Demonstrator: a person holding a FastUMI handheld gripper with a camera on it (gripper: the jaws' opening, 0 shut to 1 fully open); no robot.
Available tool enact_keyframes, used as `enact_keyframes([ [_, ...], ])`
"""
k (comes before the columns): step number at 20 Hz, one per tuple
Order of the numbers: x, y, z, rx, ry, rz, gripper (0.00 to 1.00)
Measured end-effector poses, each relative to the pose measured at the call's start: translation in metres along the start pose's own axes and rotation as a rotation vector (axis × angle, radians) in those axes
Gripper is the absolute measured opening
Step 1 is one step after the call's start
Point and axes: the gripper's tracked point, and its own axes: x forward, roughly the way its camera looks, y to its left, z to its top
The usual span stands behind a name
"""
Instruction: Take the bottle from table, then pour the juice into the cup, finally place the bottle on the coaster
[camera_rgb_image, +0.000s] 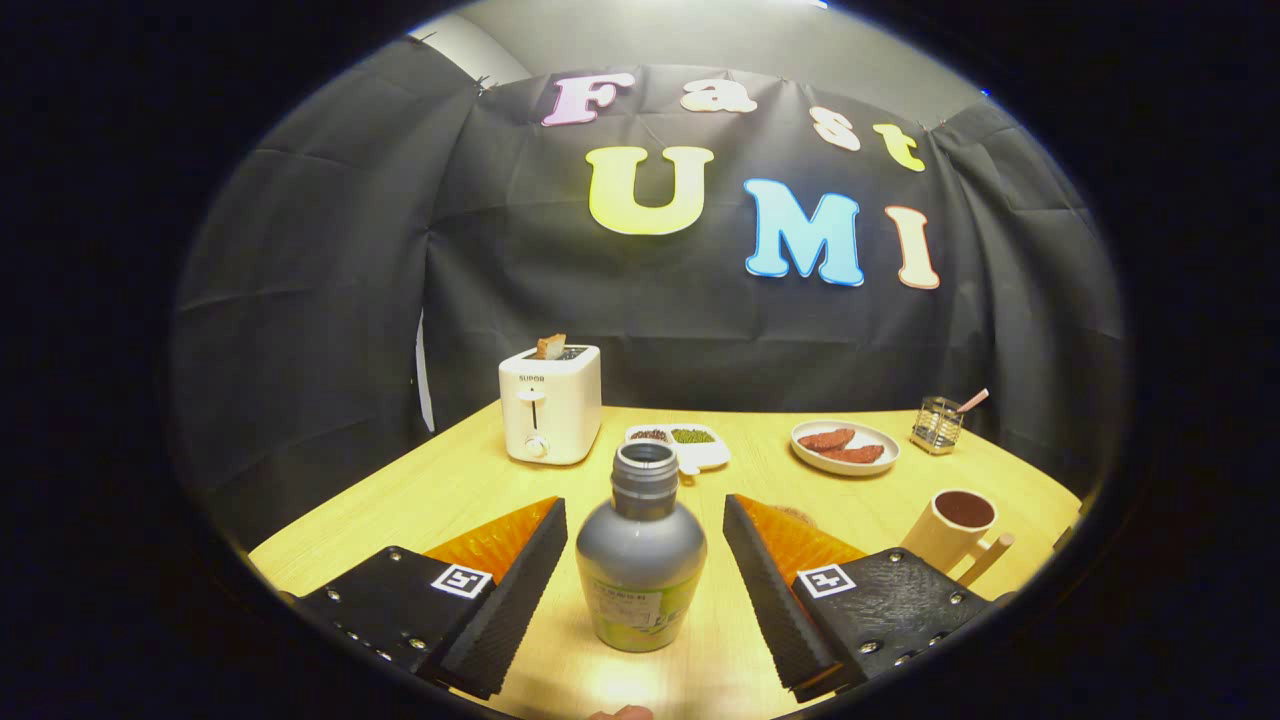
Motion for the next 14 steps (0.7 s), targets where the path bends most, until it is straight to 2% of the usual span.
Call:
enact_keyframes([
  [9, 0.009, 0.007, -0.063, 0.028, 0.143, -0.003, 0.96],
  [14, 0.015, 0.007, -0.078, -0.001, 0.184, 0.008, 0.96],
])
